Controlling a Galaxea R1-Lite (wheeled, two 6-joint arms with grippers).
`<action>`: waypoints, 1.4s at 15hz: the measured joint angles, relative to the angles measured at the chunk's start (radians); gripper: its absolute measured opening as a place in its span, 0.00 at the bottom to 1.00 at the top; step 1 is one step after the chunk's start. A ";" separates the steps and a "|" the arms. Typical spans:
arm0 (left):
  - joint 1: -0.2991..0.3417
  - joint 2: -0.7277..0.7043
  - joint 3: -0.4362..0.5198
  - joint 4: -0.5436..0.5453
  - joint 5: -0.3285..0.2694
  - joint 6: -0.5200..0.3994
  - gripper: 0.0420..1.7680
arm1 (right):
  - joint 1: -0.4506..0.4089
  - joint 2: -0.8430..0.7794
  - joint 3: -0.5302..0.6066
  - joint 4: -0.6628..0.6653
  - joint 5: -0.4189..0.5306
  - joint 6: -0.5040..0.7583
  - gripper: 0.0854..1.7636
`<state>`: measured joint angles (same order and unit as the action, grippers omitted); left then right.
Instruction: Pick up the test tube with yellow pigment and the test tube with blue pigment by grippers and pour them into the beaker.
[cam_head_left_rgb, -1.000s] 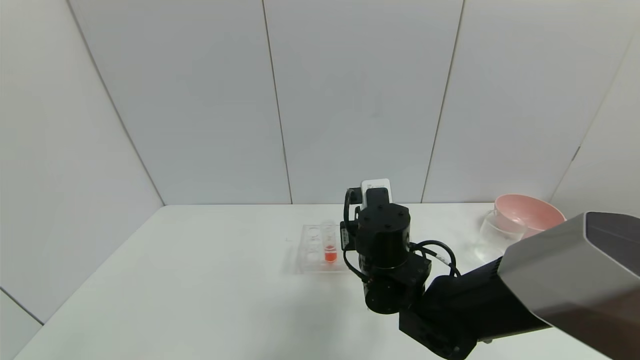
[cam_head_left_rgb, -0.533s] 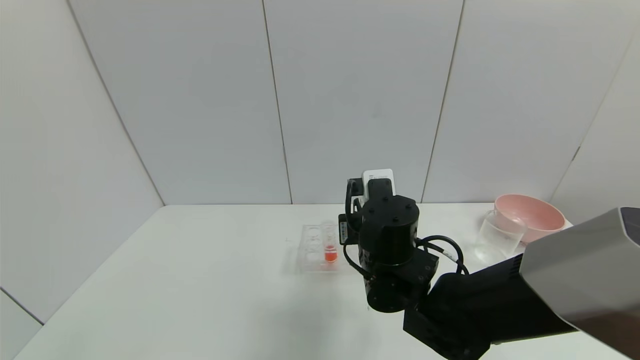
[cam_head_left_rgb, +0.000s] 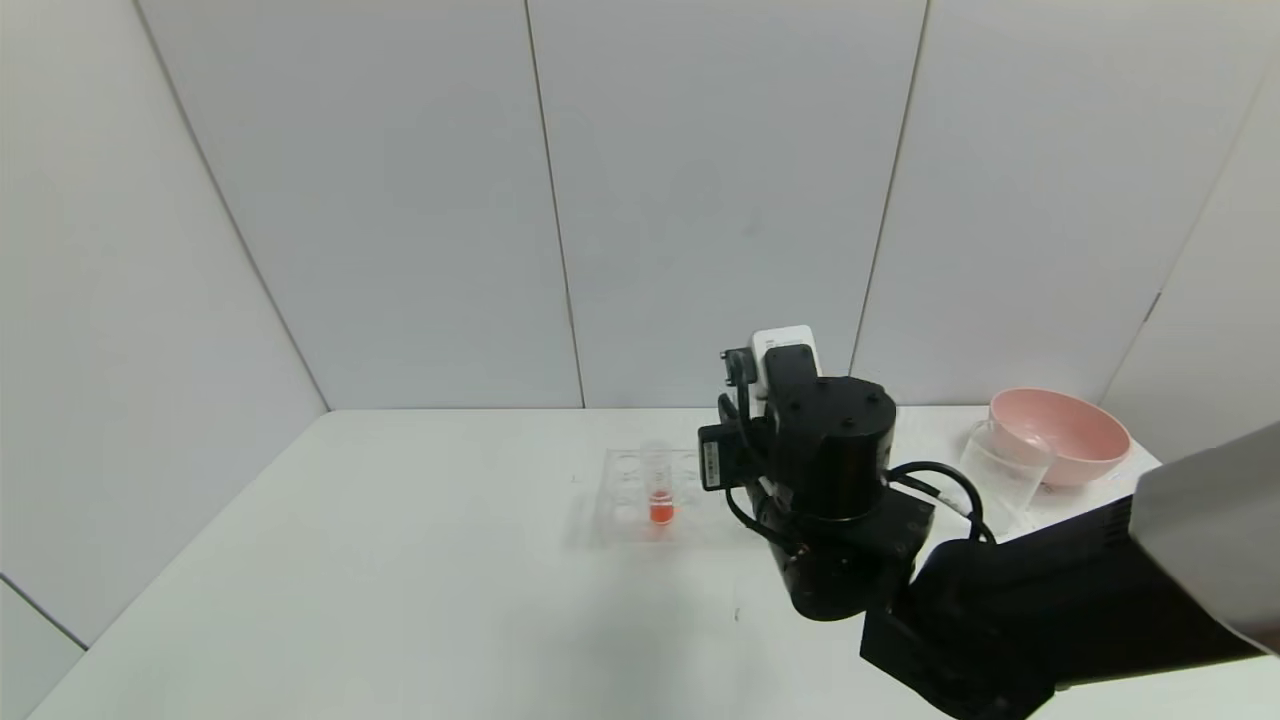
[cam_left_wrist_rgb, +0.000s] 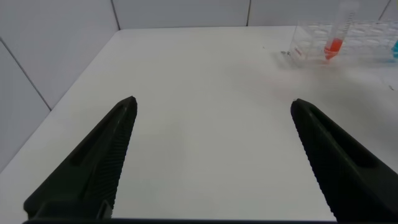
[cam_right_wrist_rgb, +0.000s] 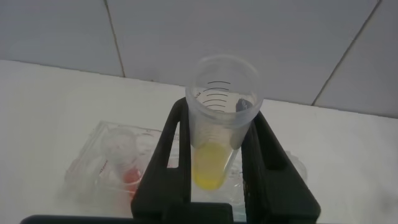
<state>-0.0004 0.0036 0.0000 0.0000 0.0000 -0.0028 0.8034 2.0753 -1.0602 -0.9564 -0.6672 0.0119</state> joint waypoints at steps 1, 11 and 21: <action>0.000 0.000 0.000 0.000 0.000 0.000 1.00 | -0.014 -0.031 0.044 0.000 0.060 0.000 0.26; 0.000 0.000 0.000 0.000 0.000 0.000 1.00 | -0.400 -0.416 0.452 0.062 0.771 -0.128 0.26; 0.000 0.000 0.000 0.000 0.000 0.000 1.00 | -1.012 -0.570 0.298 0.661 1.348 -0.524 0.26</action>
<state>0.0000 0.0036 0.0000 0.0000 0.0000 -0.0023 -0.2083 1.5057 -0.7626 -0.2957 0.6811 -0.5119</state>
